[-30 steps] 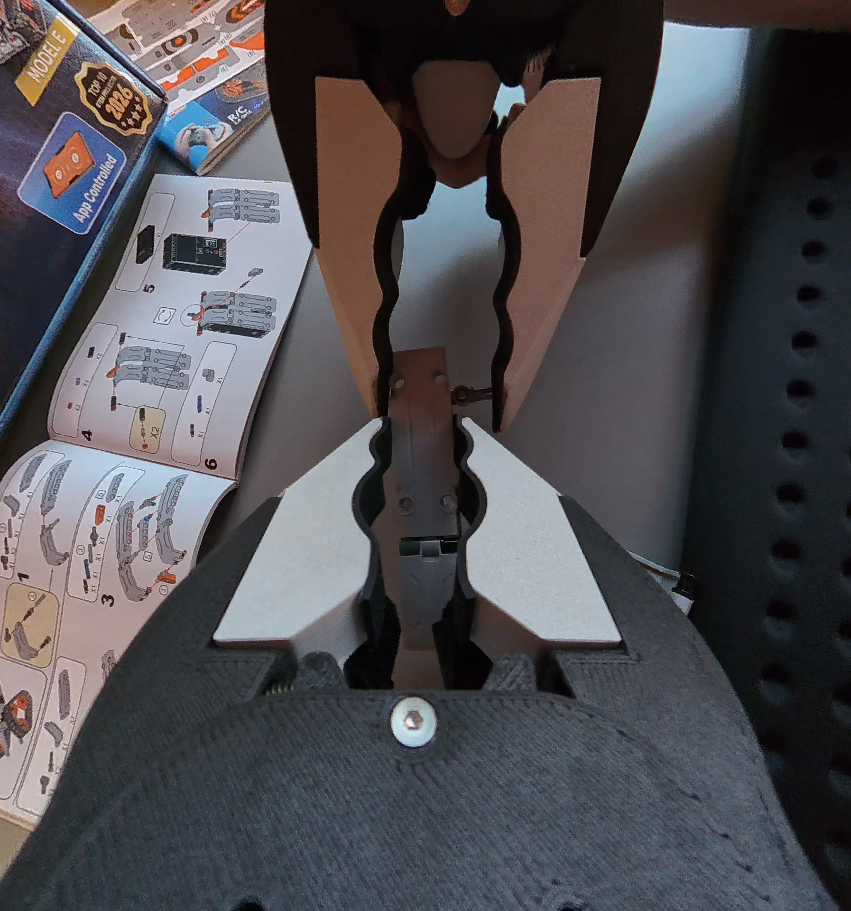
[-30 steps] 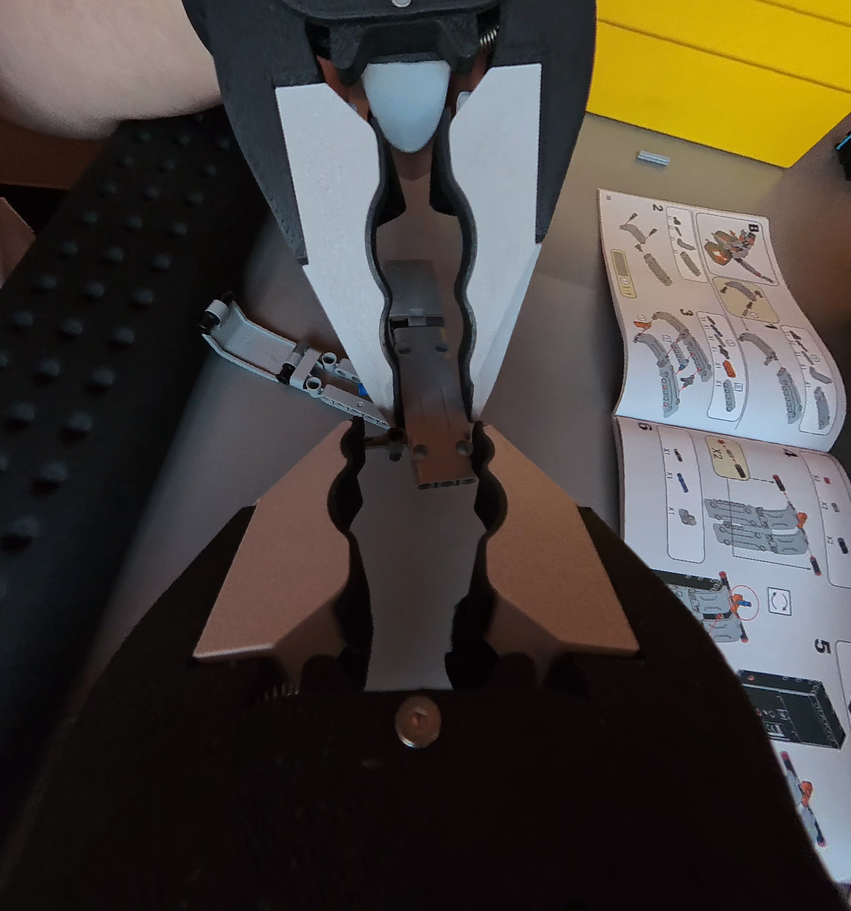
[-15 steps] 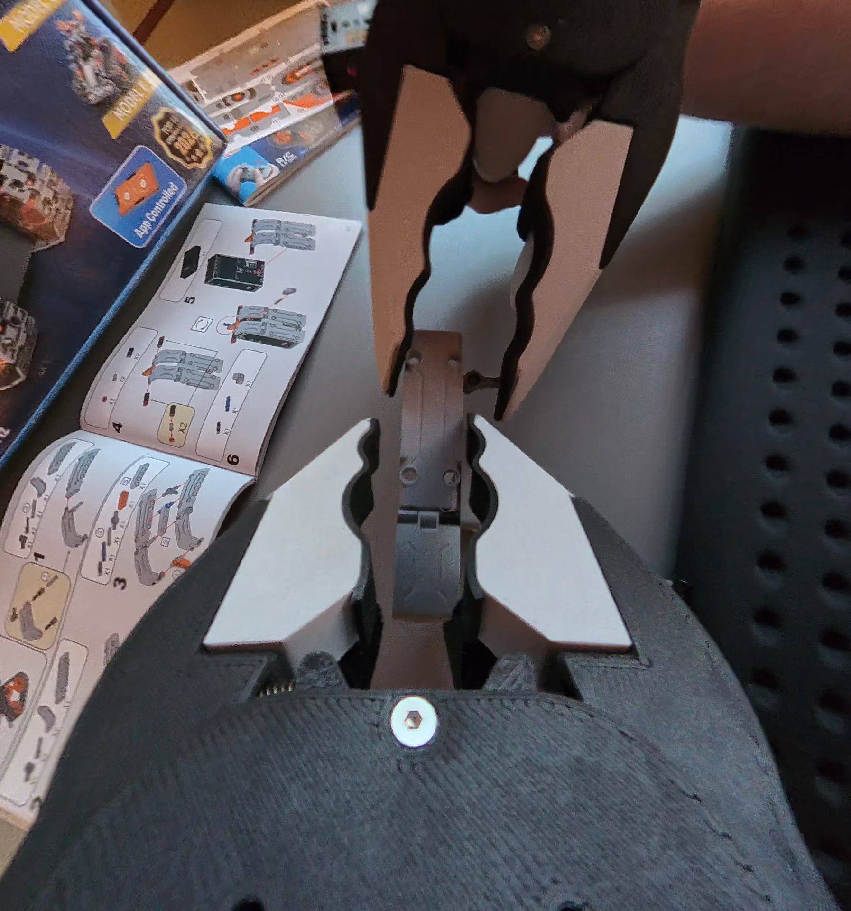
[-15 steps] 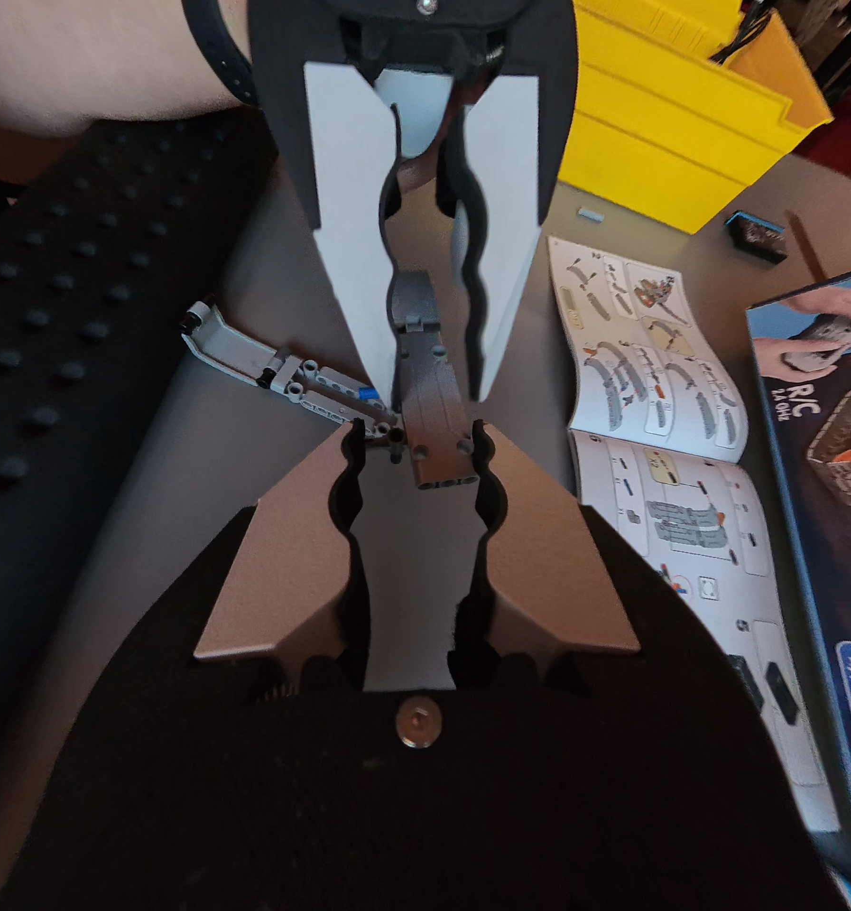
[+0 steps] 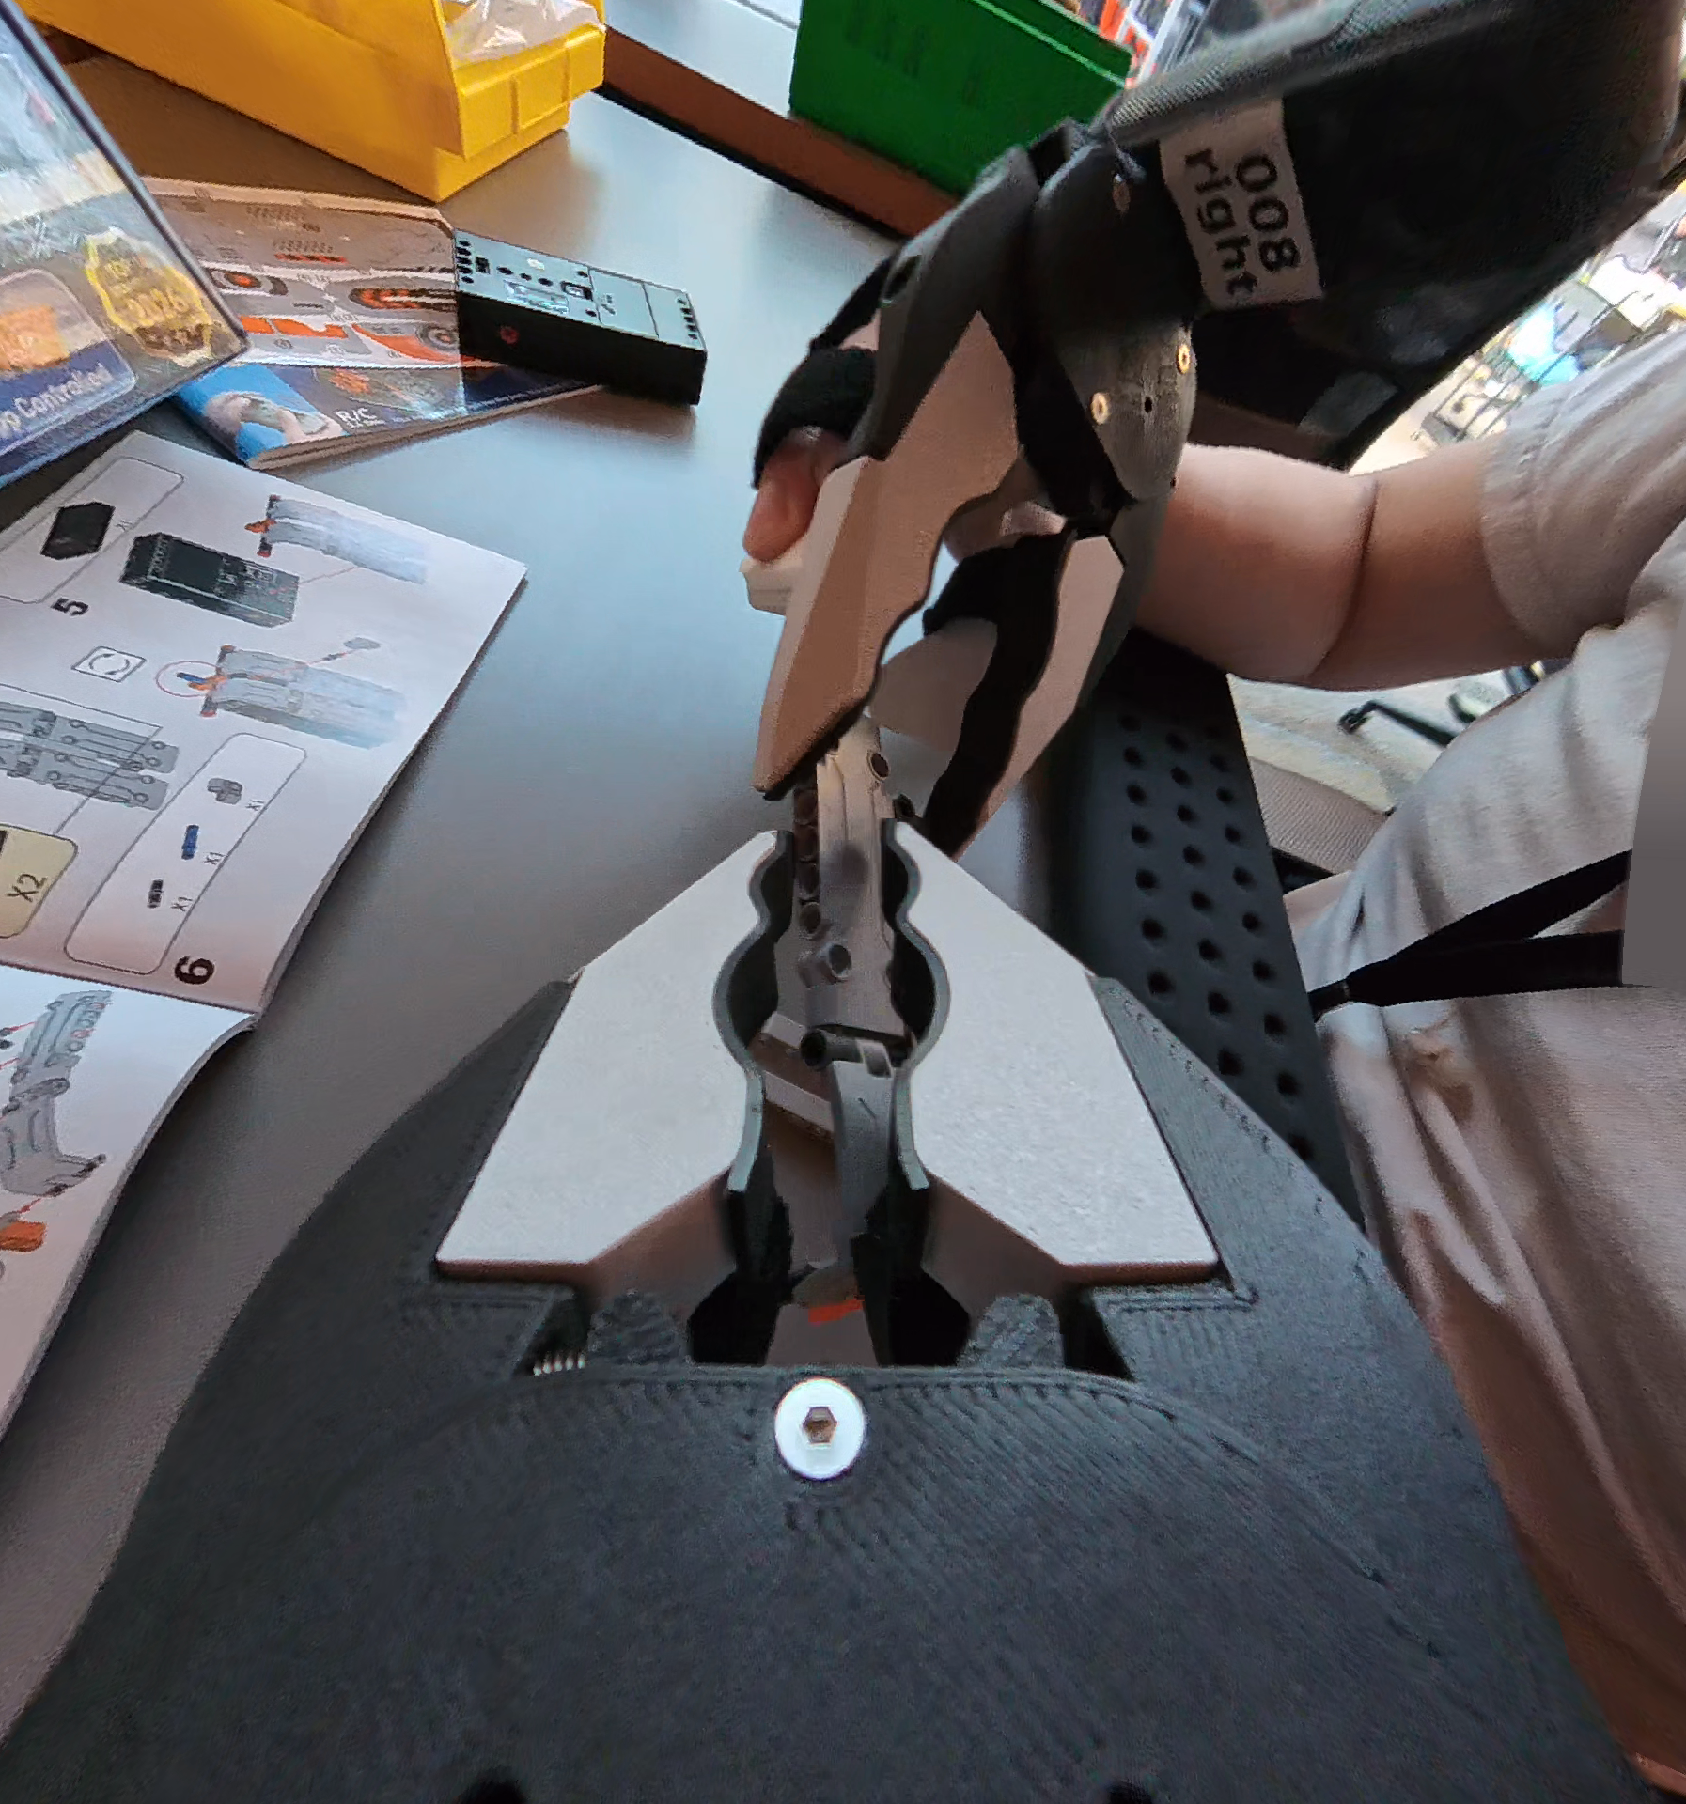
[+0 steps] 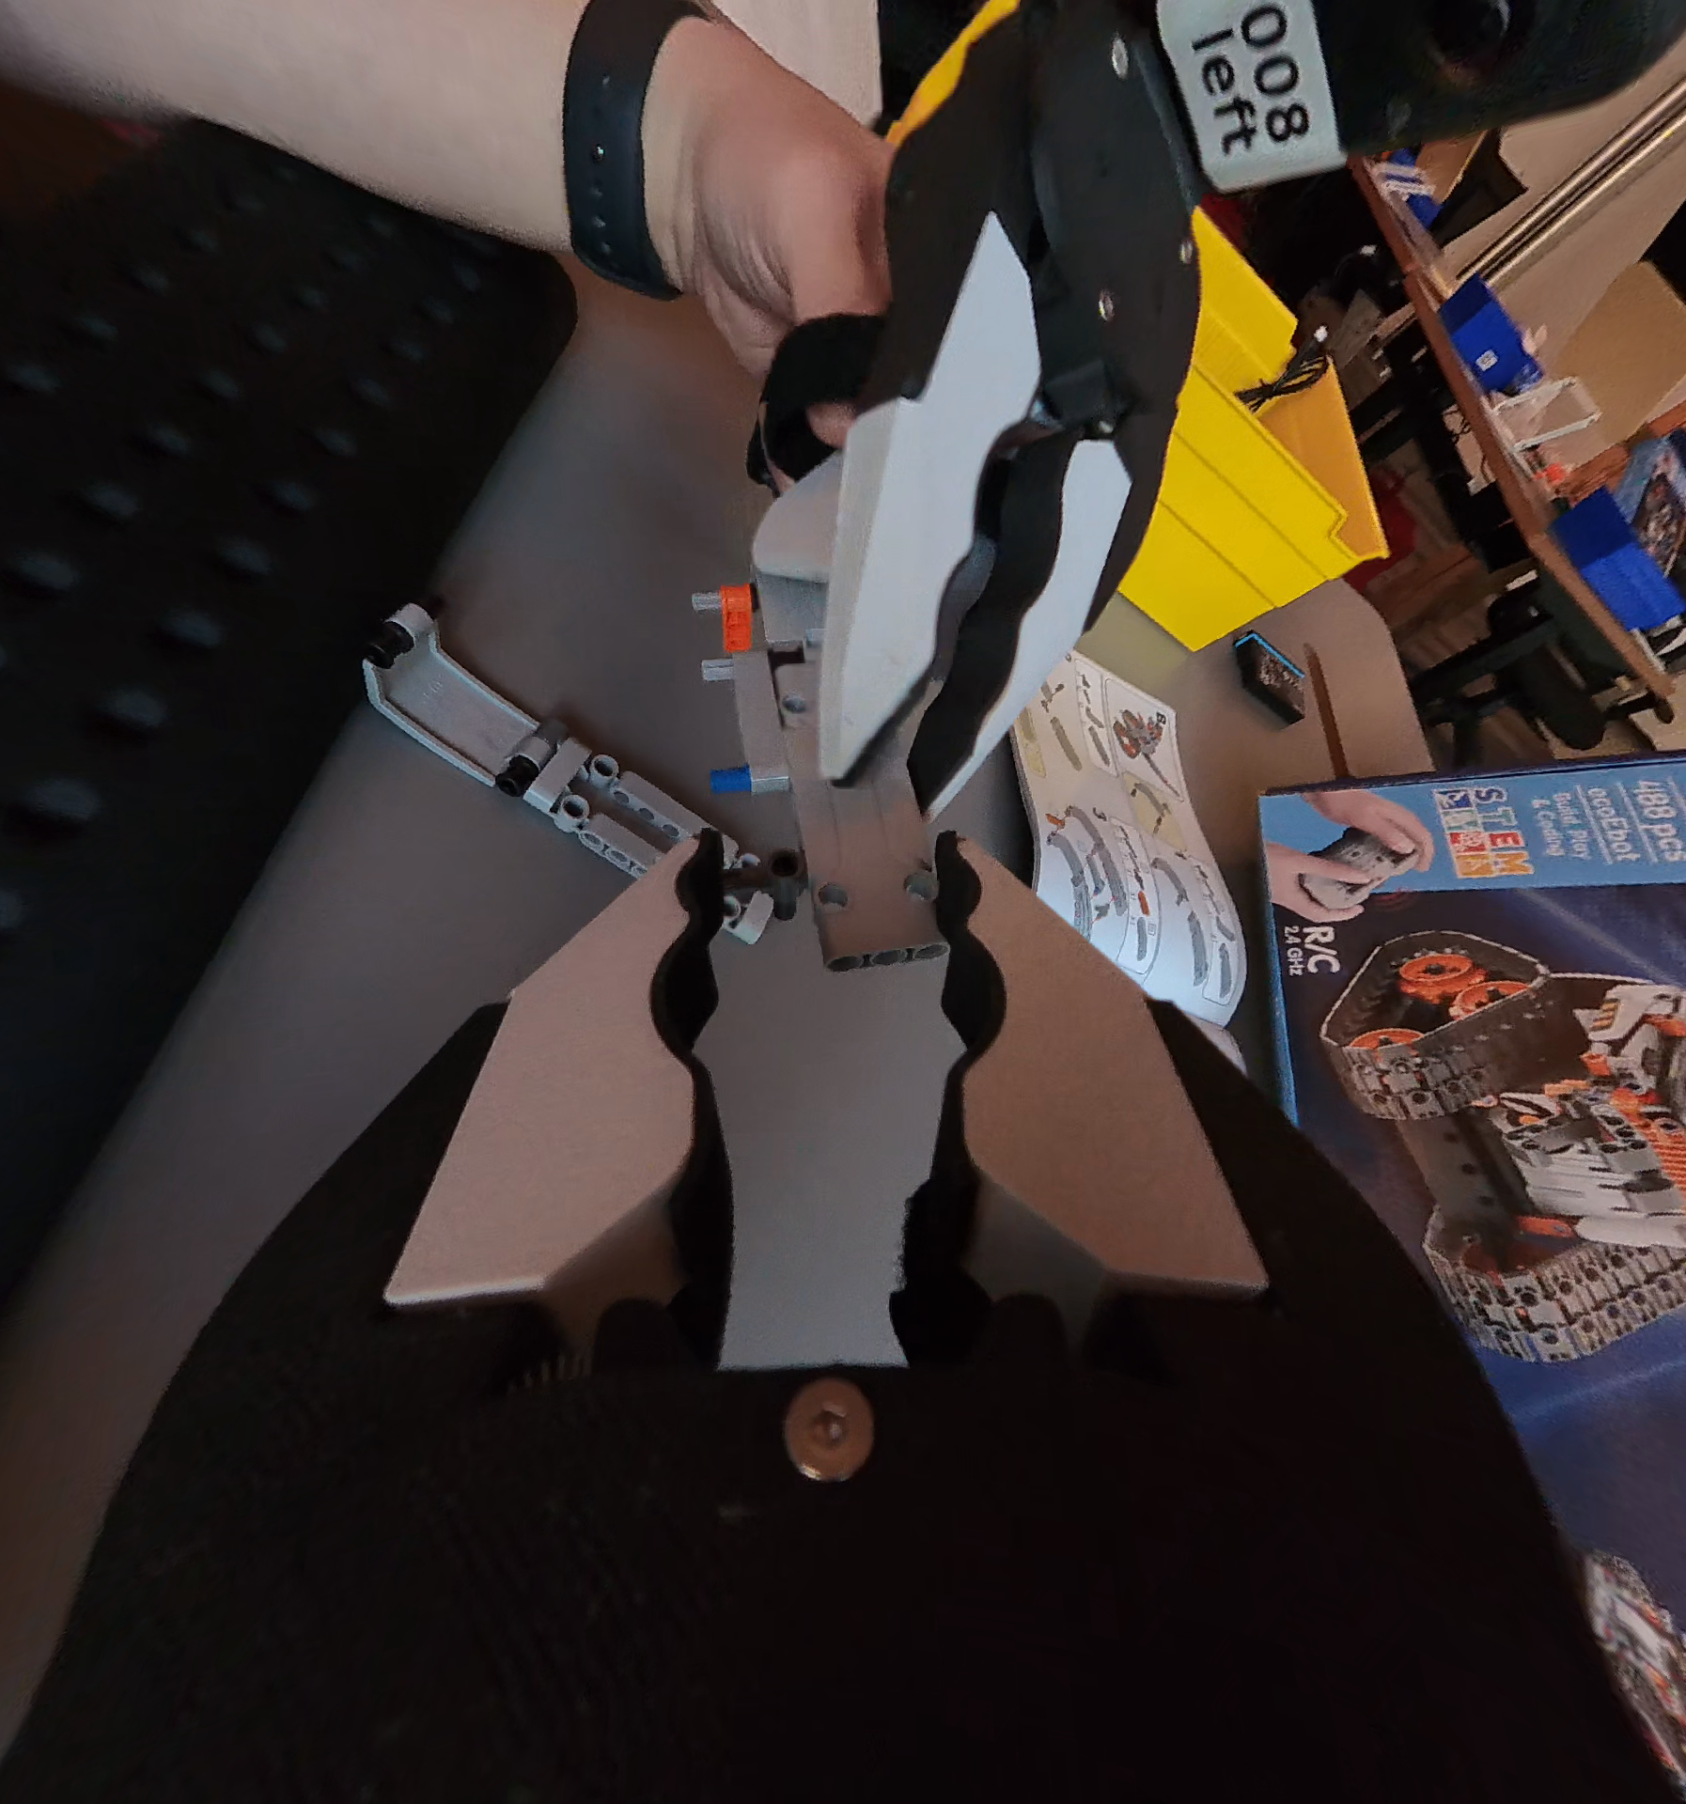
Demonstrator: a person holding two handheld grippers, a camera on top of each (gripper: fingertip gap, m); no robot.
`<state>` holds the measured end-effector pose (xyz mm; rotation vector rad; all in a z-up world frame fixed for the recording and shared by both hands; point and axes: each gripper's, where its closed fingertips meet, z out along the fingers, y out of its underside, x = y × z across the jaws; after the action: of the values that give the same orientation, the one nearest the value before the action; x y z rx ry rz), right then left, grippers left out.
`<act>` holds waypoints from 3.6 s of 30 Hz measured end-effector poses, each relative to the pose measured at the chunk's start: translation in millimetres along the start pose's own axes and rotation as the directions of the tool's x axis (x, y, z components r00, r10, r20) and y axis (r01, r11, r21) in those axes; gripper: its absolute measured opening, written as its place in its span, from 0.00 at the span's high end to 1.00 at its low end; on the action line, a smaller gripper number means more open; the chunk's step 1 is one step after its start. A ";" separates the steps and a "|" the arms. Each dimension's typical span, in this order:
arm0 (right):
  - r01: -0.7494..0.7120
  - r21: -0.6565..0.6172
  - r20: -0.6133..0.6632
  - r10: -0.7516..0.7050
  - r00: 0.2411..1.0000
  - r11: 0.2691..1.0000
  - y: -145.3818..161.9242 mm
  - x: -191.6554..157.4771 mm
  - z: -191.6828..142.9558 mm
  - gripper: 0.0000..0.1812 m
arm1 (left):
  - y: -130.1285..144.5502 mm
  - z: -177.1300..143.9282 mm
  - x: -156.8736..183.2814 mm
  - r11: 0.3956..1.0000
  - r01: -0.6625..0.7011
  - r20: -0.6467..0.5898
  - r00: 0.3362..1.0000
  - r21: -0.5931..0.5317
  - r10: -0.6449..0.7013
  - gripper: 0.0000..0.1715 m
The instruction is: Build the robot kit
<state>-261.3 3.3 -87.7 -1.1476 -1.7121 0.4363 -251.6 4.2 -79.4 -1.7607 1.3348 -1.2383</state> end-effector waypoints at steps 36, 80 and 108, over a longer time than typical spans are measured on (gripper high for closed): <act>-0.183 0.084 0.065 0.178 0.982 0.979 -1.3 2.6 -10.8 0.73 | 5.3 0.4 -1.2 0.754 0.653 -0.361 0.689 -0.069 -0.629 0.97; -0.406 0.282 -0.056 0.437 0.898 0.869 7.3 53.9 -27.8 0.82 | -22.7 -14.1 -27.3 0.637 0.756 -0.389 0.638 0.151 -0.665 0.98; -0.554 0.287 -0.286 0.622 0.729 0.781 11.7 80.7 -9.7 0.96 | -49.7 -29.3 -54.0 0.553 0.691 -0.278 0.707 0.465 -0.650 0.97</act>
<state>-252.2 75.2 -49.2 -1.5246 -0.9247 0.7034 -262.6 73.1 -42.2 -1.8325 0.1910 -1.8752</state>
